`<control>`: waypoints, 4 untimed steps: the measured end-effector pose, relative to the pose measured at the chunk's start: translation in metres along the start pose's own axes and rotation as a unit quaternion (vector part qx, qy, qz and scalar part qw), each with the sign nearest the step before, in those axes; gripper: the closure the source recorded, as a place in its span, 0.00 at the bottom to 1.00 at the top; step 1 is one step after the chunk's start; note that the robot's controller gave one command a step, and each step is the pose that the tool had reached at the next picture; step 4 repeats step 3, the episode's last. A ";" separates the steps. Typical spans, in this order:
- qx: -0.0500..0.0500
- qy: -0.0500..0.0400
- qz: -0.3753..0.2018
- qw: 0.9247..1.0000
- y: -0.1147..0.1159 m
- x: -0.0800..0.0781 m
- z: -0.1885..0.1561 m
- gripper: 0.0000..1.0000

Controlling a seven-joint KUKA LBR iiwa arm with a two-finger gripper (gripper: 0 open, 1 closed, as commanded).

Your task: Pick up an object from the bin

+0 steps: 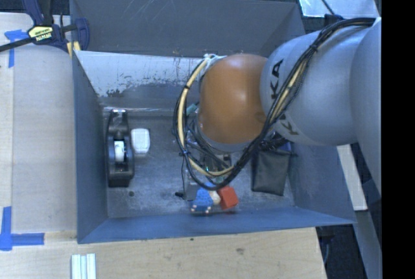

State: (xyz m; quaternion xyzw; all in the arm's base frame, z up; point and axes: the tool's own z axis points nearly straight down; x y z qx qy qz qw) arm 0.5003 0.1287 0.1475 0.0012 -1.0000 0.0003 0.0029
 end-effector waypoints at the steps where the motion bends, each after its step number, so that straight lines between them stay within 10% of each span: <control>1: -0.001 -0.008 -0.061 0.998 -0.077 0.015 0.077 0.00; 2: -0.001 -0.005 -0.063 0.998 -0.075 0.016 0.076 1.00; 3: -0.001 -0.009 -0.068 0.998 -0.044 0.001 -0.079 1.00; 4: -0.001 -0.009 -0.068 0.998 -0.044 0.001 -0.079 1.00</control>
Offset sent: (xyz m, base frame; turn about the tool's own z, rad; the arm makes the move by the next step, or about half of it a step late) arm -0.0183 -0.0749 -0.0775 -0.1274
